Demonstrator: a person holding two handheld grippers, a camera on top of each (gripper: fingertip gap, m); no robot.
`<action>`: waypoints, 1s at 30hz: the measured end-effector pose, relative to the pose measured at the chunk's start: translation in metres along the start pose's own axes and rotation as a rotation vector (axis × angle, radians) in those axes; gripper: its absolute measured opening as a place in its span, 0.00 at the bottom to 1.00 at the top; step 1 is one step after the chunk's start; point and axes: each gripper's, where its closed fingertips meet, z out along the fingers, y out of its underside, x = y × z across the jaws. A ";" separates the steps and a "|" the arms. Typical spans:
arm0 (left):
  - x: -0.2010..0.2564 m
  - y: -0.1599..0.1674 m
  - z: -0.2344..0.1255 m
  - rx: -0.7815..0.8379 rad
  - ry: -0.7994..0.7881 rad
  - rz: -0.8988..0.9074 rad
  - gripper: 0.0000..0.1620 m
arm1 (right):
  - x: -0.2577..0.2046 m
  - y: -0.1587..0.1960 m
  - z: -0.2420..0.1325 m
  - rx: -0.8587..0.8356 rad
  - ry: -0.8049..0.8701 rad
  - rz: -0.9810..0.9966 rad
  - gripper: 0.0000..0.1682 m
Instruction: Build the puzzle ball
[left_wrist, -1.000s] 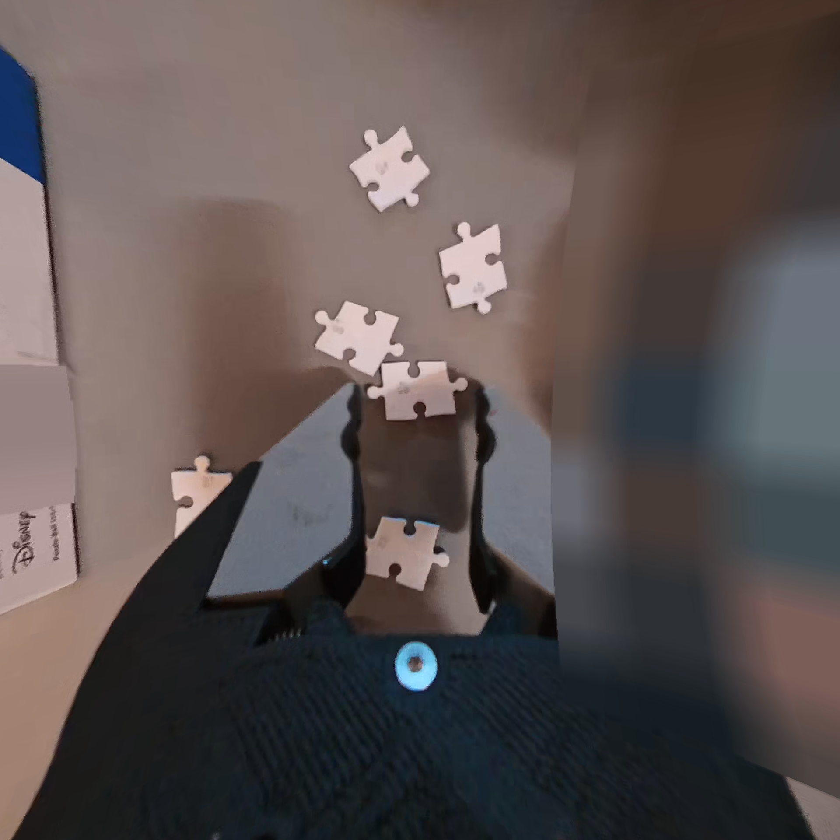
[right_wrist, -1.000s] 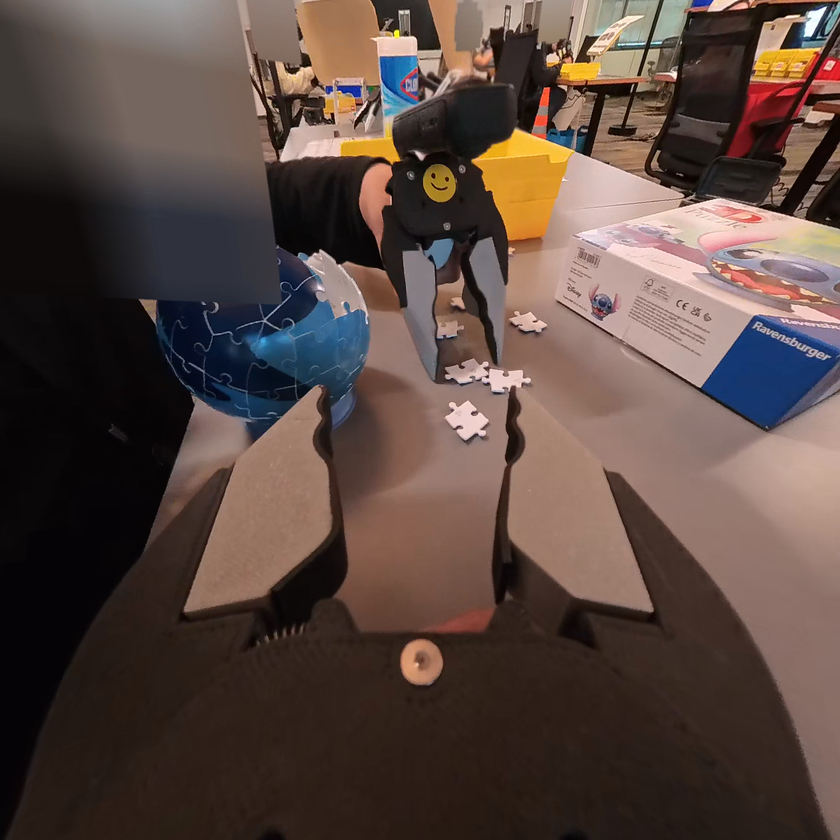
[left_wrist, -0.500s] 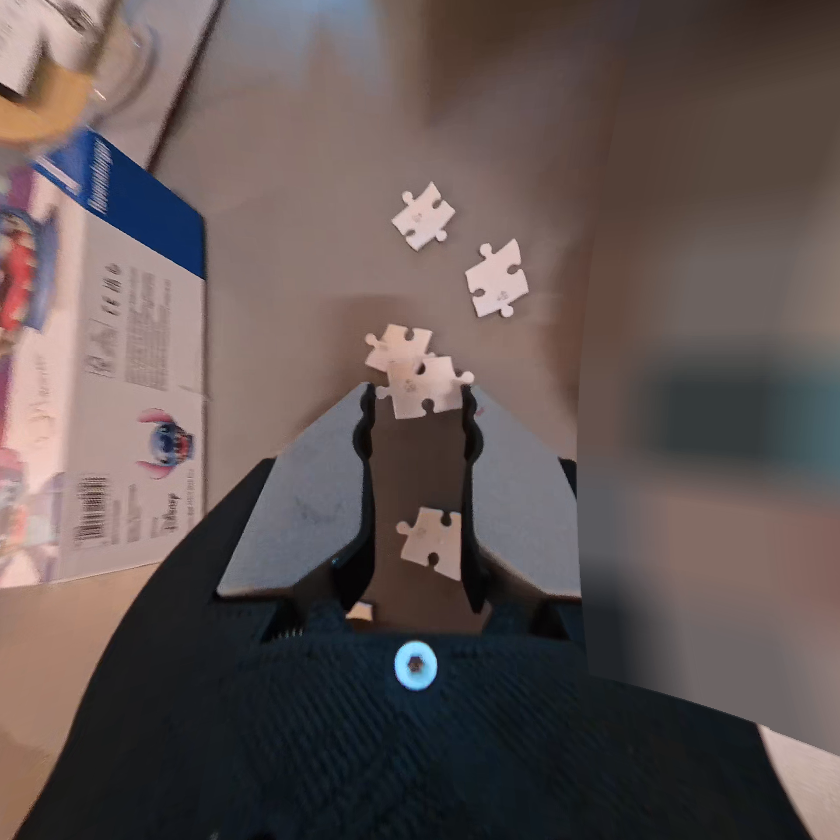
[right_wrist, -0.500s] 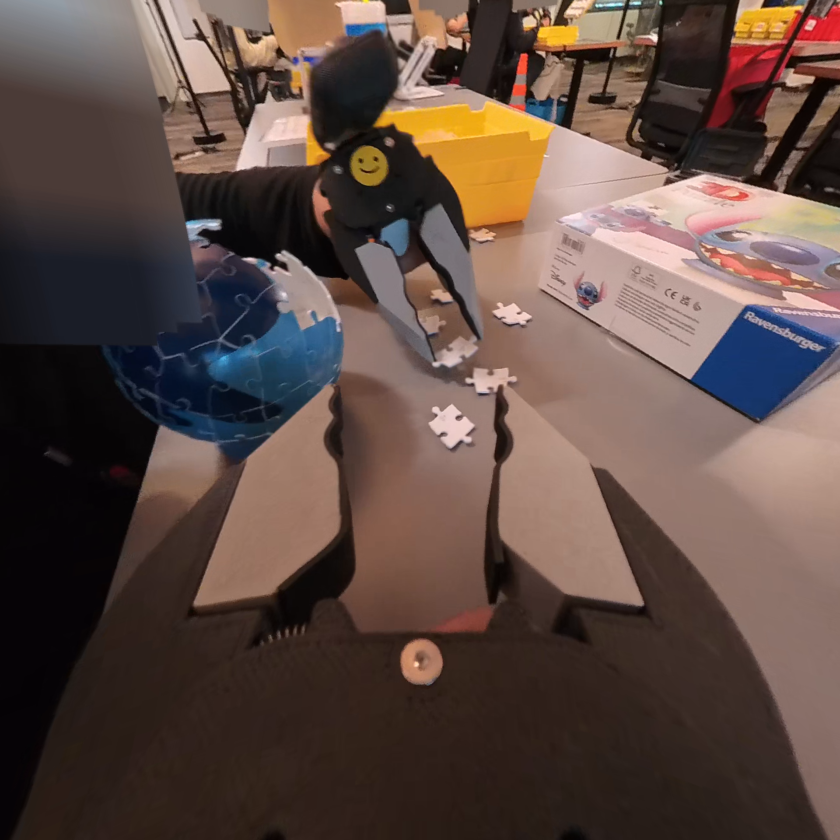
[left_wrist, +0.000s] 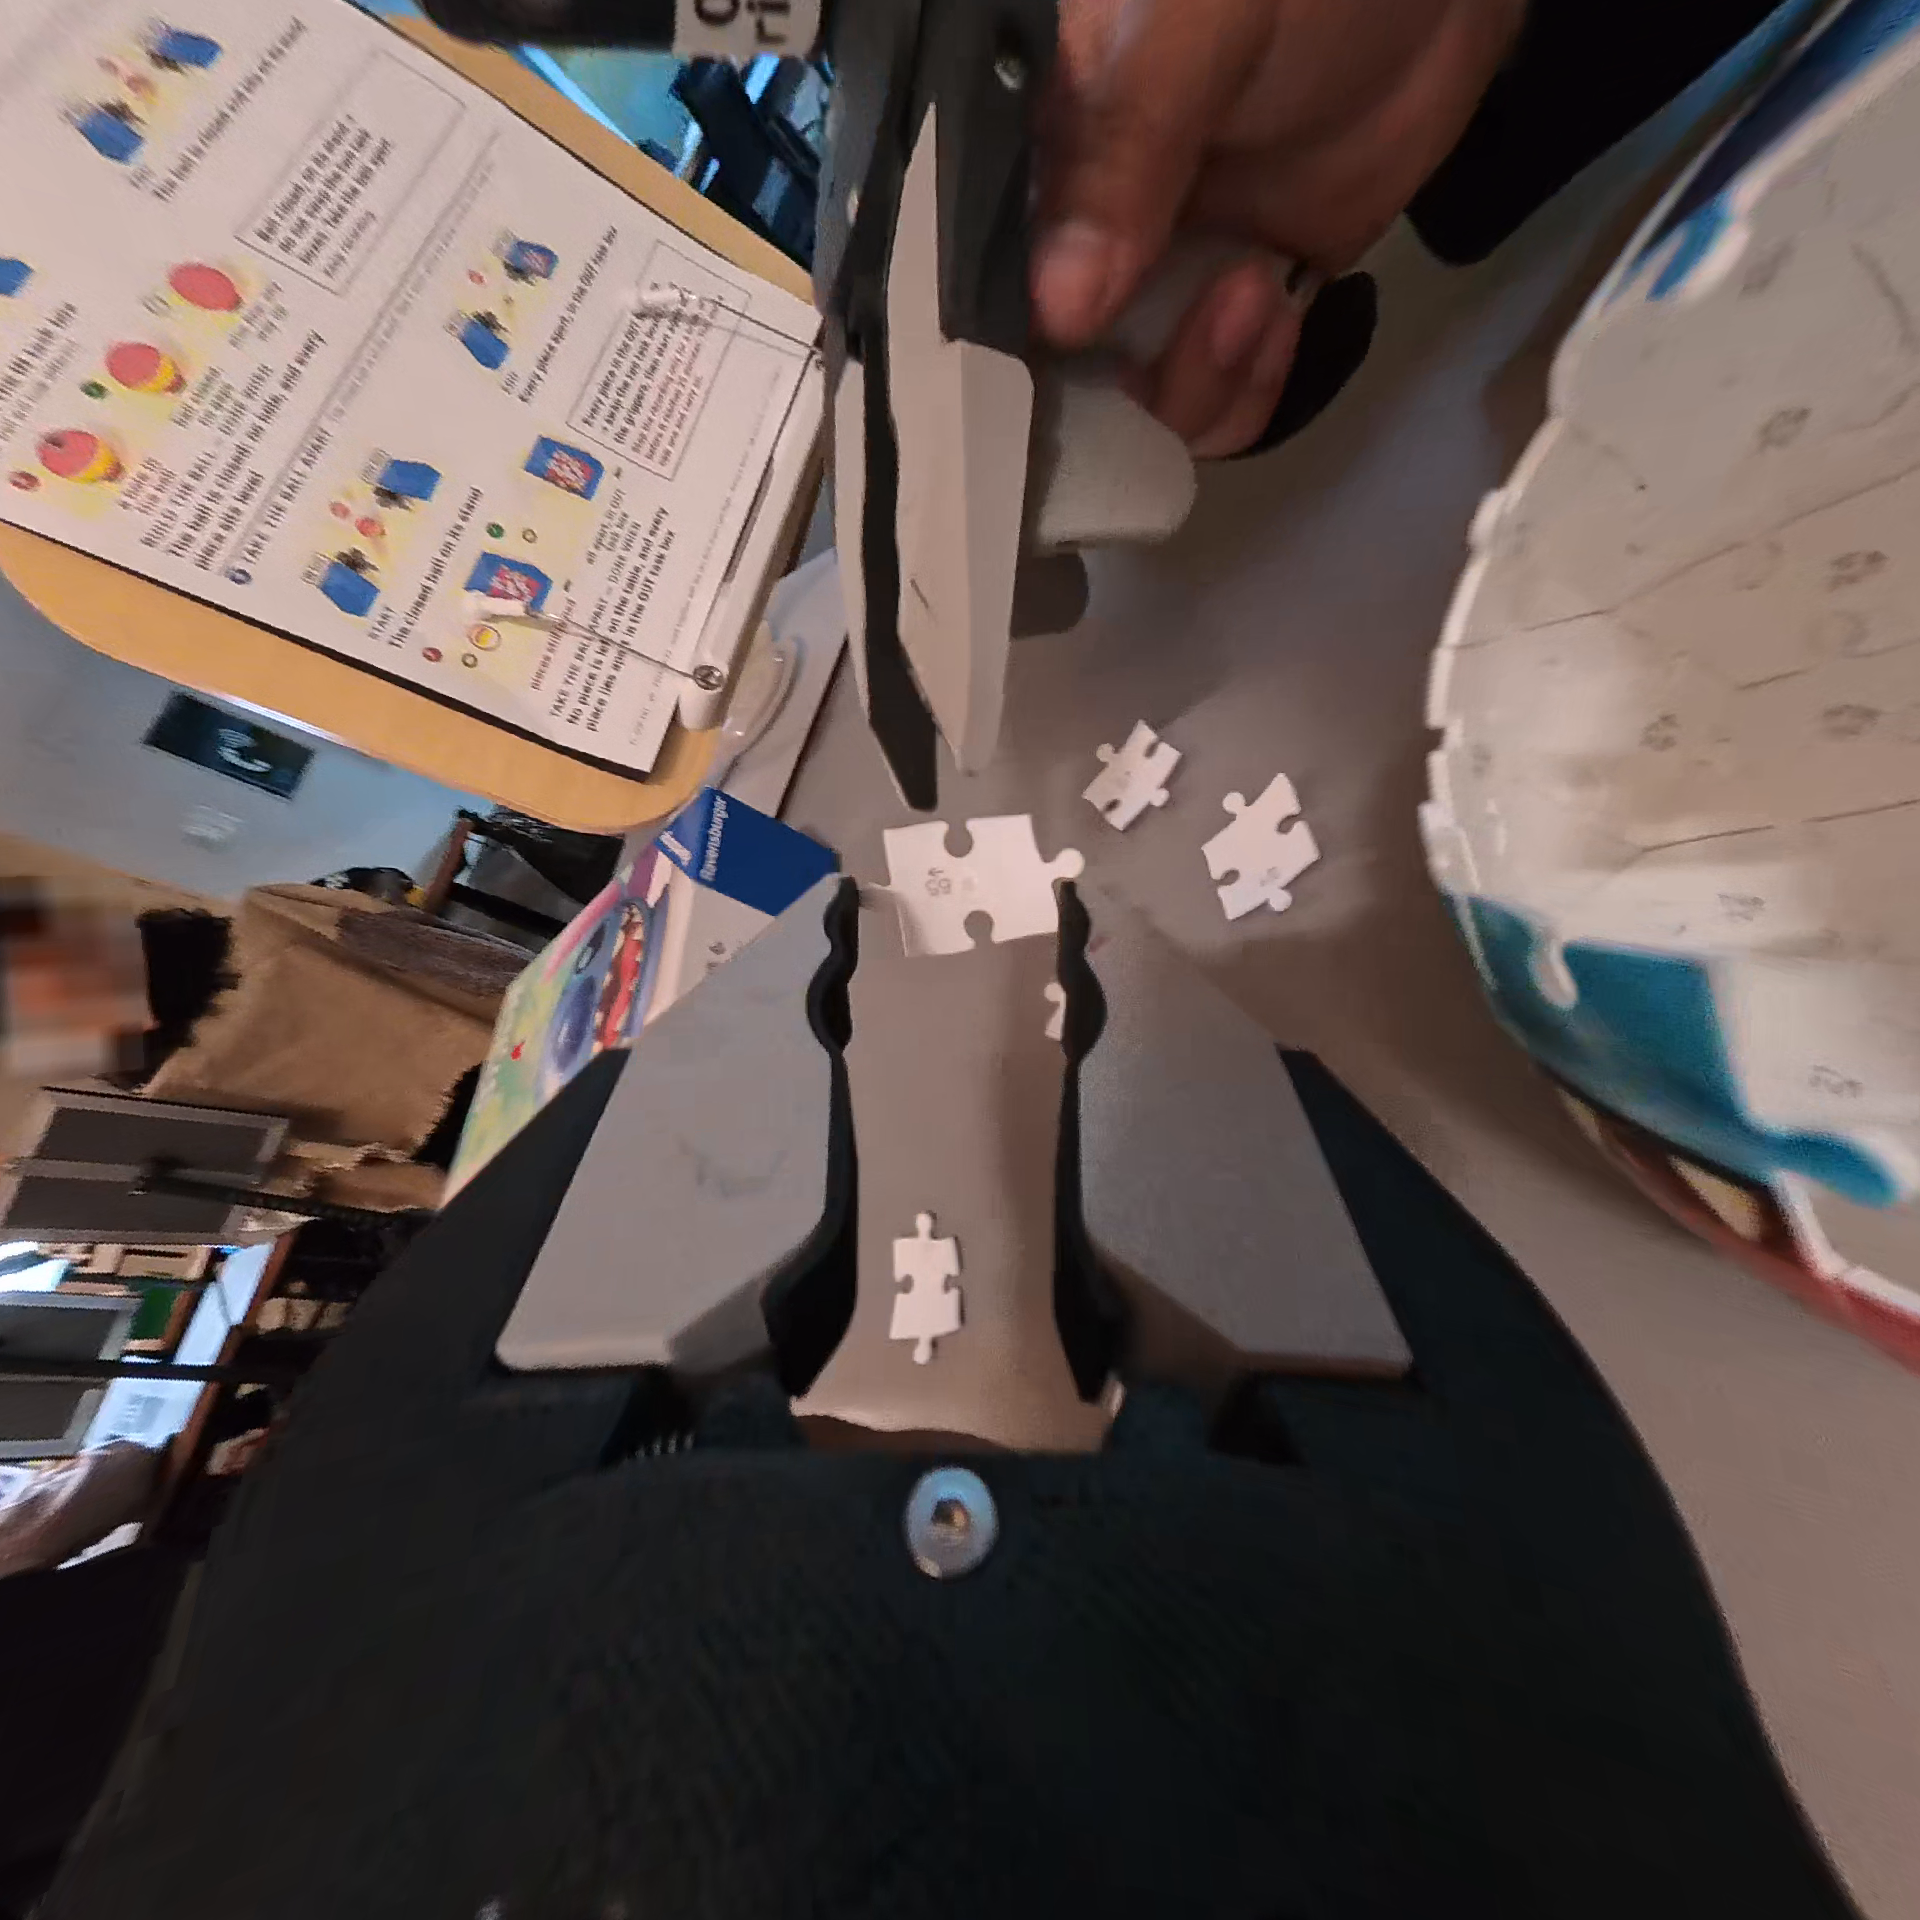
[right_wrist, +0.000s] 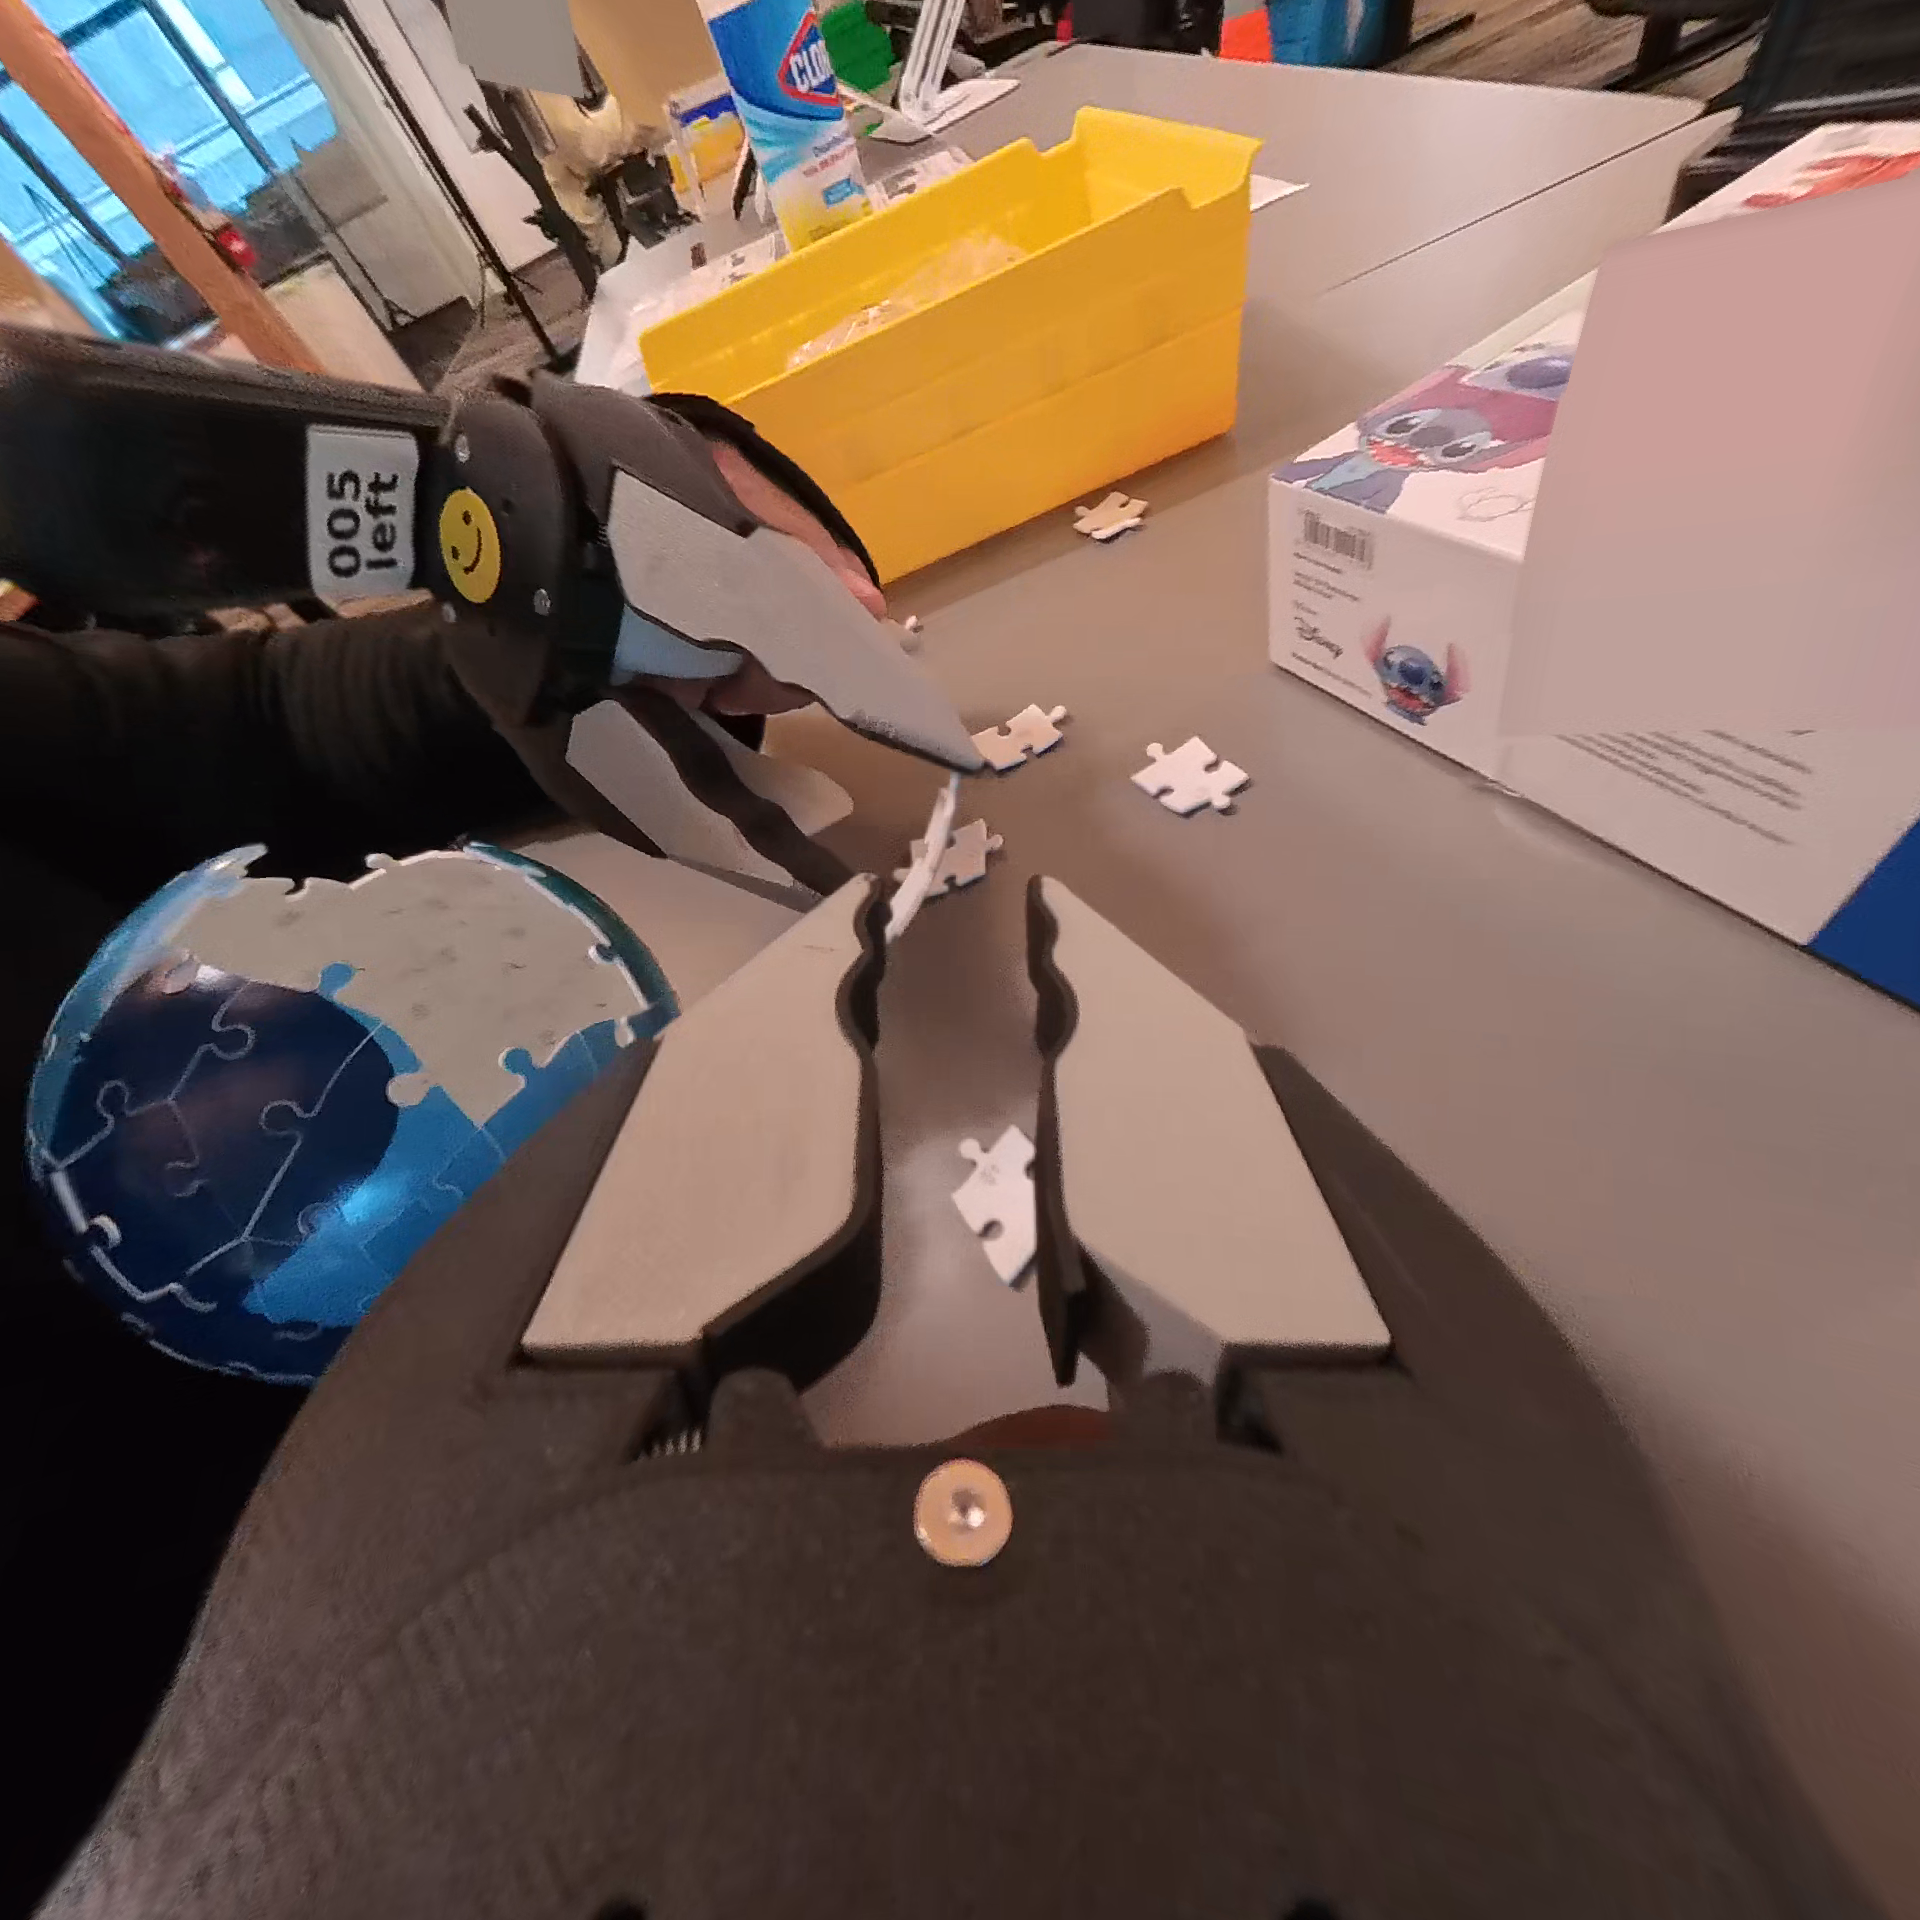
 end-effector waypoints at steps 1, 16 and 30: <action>-0.002 -0.001 -0.001 0.005 -0.018 0.020 0.22 | 0.000 0.001 0.002 -0.006 -0.001 0.010 0.13; 0.000 -0.003 -0.002 -0.002 -0.055 0.127 0.22 | -0.006 0.000 0.016 0.015 -0.003 0.000 0.00; -0.005 0.026 -0.022 -0.047 0.084 -0.213 0.20 | -0.037 0.007 0.003 -0.048 -0.044 -0.223 0.00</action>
